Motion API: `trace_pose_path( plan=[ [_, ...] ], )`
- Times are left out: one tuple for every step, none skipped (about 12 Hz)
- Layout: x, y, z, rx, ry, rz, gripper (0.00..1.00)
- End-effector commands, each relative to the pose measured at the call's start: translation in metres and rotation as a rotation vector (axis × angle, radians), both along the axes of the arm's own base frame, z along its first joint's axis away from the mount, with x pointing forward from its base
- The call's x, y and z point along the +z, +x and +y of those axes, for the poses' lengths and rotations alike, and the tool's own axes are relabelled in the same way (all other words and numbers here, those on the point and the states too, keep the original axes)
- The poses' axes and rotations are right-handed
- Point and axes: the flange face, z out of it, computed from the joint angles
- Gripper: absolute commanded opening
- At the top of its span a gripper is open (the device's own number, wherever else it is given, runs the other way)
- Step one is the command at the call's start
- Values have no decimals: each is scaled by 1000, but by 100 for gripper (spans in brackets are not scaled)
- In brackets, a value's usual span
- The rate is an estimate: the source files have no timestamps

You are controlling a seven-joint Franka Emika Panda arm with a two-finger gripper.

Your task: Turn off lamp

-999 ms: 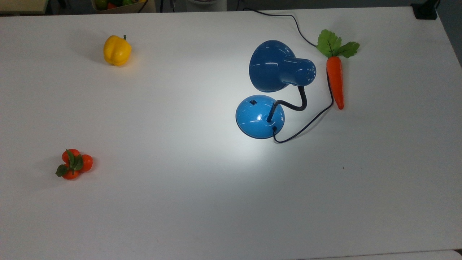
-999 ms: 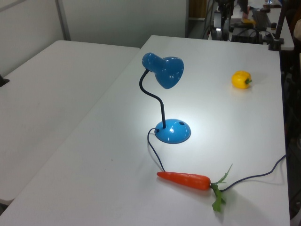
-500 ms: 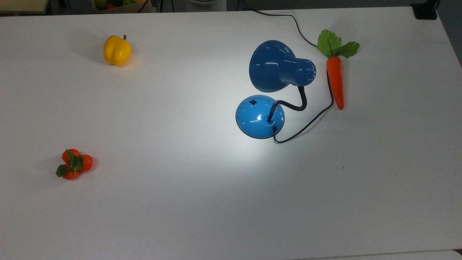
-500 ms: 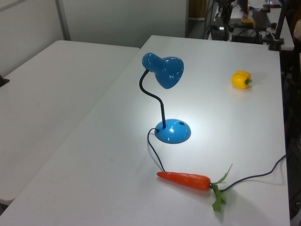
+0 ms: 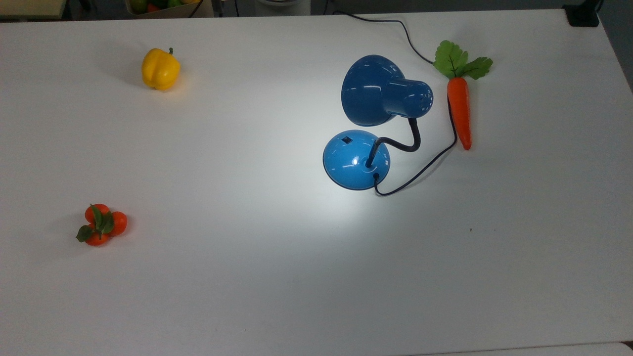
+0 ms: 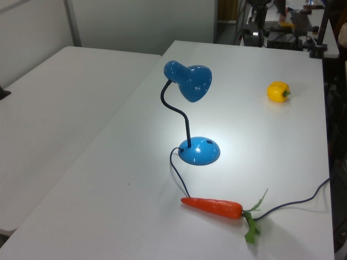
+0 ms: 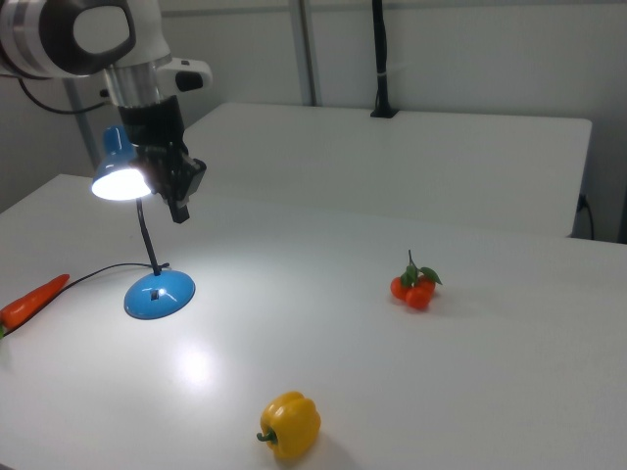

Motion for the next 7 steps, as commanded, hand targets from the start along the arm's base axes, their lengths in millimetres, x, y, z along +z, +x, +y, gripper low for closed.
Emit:
trace_pose_path(
  plan=[
    [-27,3,29,74,2,22,0],
    [-35,5,39,94,2,12,0],
    [-47,5,48,109,2,21,0],
    [-59,6,57,129,3,17,0],
    [-67,6,68,149,3,15,0],
    [-80,6,76,166,4,15,0],
    [-89,5,83,180,5,12,0]
  ],
)
